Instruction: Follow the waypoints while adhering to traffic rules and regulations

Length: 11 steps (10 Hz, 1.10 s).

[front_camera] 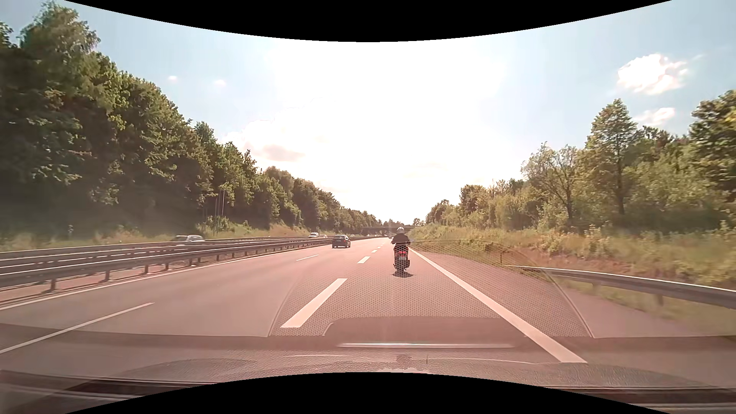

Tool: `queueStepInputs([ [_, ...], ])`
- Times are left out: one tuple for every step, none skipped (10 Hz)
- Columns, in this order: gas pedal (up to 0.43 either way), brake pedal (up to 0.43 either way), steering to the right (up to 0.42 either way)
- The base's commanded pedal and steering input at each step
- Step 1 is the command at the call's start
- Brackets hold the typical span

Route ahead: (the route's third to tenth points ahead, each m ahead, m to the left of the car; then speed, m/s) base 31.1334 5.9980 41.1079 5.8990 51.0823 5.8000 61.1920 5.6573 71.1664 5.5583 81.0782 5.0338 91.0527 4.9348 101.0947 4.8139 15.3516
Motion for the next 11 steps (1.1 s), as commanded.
queueStepInputs([
  [0.37,0.012,-0.003],
  [0.37,0.012,-0.005],
  [0.37,0.012,-0.006],
  [0.37,0.012,-0.006],
  [0.37,0.012,-0.006],
  [0.37,0.012,-0.006],
  [0.37,0.012,-0.006],
  [0.37,0.012,-0.006],
  [0.37,0.012,-0.006],
  [0.37,0.012,-0.006],
  [0.37,0.012,-0.004],
])
